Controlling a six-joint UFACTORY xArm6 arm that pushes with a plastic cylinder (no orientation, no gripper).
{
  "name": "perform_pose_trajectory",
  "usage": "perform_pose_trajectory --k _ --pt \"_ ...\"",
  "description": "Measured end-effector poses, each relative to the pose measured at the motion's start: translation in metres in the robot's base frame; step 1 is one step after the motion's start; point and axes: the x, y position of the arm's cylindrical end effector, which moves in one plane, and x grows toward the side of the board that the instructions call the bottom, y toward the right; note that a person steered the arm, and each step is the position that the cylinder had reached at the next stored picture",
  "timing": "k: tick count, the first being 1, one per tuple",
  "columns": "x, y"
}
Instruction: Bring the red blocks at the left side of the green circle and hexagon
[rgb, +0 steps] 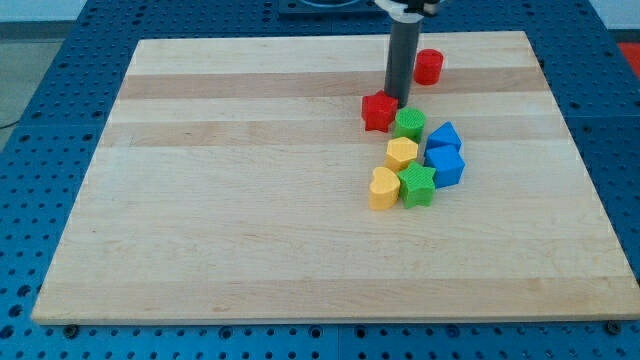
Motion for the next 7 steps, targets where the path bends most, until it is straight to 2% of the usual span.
perform_pose_trajectory --k 3,4,5,6,7 --pt "0.031 -0.005" --pt "0.020 -0.002" --pt "-0.008 0.050" --pt "-0.008 0.109" --pt "-0.032 0.110"
